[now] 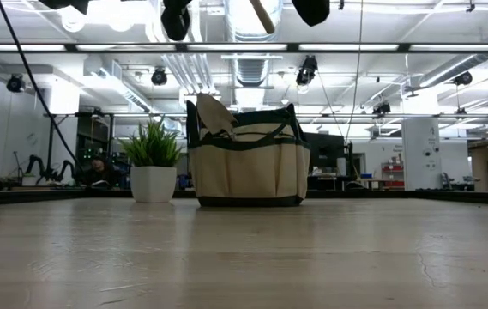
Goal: Pick & Place Garden tools in Gardening bag
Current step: Put the brown trowel into the white gardening bag
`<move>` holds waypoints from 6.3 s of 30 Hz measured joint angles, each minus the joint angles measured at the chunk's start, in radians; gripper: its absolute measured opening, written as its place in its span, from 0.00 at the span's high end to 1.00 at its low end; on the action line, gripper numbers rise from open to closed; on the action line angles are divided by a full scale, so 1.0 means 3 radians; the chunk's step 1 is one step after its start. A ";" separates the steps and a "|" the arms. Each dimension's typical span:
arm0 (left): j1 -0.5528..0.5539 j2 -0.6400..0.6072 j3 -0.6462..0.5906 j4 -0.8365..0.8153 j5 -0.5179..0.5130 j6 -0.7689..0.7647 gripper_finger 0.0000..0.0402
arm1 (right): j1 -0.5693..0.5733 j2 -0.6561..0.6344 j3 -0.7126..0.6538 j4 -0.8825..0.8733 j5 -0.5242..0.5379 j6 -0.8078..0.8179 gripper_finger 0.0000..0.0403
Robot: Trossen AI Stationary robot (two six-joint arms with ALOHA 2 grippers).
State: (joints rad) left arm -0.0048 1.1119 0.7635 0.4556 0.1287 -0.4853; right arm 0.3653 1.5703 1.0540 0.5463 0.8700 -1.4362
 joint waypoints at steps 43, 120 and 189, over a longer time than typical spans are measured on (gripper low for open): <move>-0.0004 -0.0331 0.0005 -0.0711 0.0015 0.0897 0.55 | -0.0409 -0.0692 -0.0278 -0.1074 -0.1452 0.3237 0.98; -0.0057 -0.0321 -0.0224 -0.1198 0.0014 0.0821 0.55 | -0.1392 0.0760 -0.0984 -0.1300 -0.2381 0.4534 0.56; -0.0061 0.0030 -0.0429 -0.0084 -0.0591 0.0445 0.56 | 0.0146 -0.0492 -0.0970 -0.0625 0.0586 0.2704 0.87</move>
State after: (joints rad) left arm -0.0231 1.1210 0.6350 0.4303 -0.0486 -0.3518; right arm 0.4092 1.4227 0.7631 0.3588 1.0458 -0.6251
